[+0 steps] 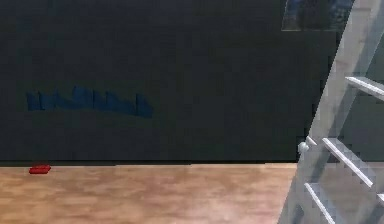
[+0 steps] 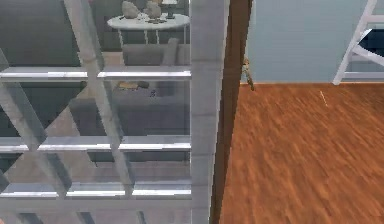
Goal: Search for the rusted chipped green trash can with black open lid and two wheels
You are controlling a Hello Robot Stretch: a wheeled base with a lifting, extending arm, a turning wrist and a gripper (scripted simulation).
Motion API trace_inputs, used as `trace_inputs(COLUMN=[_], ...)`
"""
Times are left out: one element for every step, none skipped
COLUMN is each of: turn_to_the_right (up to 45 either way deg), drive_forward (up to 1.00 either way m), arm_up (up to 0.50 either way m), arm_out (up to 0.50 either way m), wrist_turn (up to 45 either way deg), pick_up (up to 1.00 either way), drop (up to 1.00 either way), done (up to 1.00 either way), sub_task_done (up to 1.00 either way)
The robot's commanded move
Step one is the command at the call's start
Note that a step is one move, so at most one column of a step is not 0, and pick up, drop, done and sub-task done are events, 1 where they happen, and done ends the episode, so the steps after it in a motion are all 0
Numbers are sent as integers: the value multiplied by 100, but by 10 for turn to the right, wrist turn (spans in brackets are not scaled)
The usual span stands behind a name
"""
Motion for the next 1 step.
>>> trace_inputs(turn_to_the_right=[60], drive_forward=[0], arm_up=[0], arm_out=[0], wrist_turn=[0], pick_up=[0], drop=[0], done=[0], sub_task_done=[0])
